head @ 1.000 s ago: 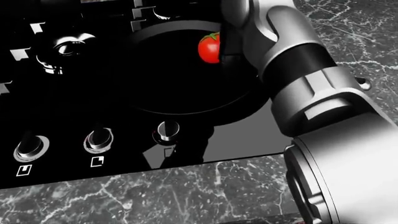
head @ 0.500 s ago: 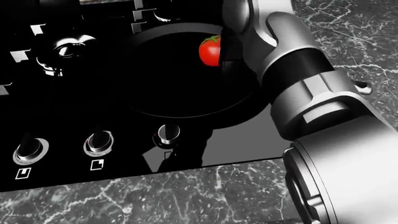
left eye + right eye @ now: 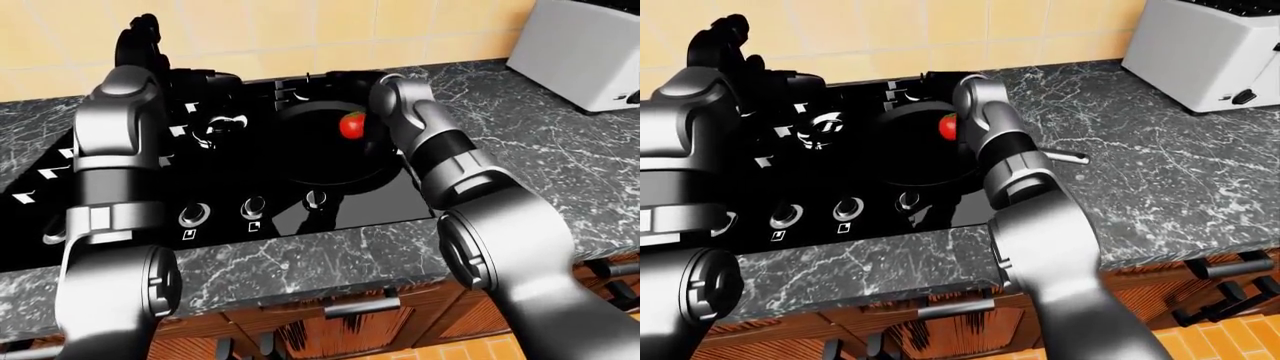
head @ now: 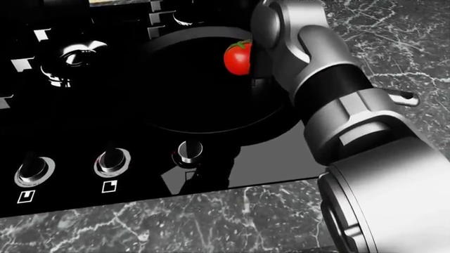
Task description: Pick the tomato from the pan and place it on the plate.
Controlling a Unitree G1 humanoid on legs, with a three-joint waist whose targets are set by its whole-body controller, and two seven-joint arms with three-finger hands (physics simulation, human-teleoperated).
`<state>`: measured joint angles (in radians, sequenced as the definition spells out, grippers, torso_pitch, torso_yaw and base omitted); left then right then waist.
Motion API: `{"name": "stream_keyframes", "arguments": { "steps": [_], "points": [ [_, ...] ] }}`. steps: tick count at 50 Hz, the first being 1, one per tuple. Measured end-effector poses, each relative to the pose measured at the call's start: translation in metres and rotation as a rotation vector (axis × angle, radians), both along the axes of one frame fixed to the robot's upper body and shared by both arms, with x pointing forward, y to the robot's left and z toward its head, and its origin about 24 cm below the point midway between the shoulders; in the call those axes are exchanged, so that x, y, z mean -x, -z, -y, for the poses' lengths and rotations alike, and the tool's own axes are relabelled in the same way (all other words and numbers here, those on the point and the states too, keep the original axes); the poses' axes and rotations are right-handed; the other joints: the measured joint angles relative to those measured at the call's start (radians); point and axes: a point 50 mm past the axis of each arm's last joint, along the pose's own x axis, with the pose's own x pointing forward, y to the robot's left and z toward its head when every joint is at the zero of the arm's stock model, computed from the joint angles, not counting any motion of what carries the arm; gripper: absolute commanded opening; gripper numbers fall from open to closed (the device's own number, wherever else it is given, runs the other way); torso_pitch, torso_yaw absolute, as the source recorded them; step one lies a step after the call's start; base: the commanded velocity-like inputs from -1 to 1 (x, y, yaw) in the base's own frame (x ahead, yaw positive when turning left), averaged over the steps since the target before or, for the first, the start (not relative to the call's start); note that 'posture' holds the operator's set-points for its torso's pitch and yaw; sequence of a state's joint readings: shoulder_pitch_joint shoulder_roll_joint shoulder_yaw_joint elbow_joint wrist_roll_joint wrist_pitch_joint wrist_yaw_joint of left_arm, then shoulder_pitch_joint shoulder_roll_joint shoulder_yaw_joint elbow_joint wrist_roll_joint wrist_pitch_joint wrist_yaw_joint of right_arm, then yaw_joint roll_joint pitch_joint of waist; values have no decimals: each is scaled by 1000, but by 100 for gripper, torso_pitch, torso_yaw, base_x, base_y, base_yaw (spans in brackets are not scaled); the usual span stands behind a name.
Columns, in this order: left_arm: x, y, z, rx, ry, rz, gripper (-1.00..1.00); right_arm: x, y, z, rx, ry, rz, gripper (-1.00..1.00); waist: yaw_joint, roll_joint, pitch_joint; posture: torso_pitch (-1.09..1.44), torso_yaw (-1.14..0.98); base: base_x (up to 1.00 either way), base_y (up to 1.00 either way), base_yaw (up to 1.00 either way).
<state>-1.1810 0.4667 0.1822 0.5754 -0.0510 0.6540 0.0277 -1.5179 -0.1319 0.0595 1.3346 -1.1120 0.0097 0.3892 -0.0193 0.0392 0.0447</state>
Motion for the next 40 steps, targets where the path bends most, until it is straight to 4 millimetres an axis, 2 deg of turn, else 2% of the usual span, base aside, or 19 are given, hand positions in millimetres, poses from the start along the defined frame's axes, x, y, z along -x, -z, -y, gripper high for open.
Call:
{"name": "stream_keyframes", "arguments": {
  "steps": [7, 19, 25, 32, 34, 40],
  "points": [
    [0, 0, 1, -1, 1, 1, 100, 0, 2, 1, 2, 3, -9, 100, 0, 0, 0, 0, 0, 0, 0, 0],
    [0, 1, 0, -1, 0, -3, 100, 0, 3, 0, 5, 2, -11, 85, 1, 0, 1, 0, 0, 0, 0, 0],
    [0, 0, 0, -1, 1, 0, 100, 0, 3, -2, 11, -1, -13, 50, 1, -1, -1, 0, 0, 0, 0, 0],
    [0, 0, 1, 0, 1, 1, 100, 0, 3, -1, 11, 1, -16, 44, 1, -1, -2, 0, 0, 0, 0, 0],
    [0, -1, 0, 3, -1, -1, 100, 0, 3, -1, 12, 1, -17, 28, 1, -1, -2, 0, 0, 0, 0, 0],
    [0, -3, 0, 3, -4, 3, 100, 0, 3, -1, 15, 2, -20, 25, 1, -1, -1, 0, 0, 0, 0, 0]
  ]
}}
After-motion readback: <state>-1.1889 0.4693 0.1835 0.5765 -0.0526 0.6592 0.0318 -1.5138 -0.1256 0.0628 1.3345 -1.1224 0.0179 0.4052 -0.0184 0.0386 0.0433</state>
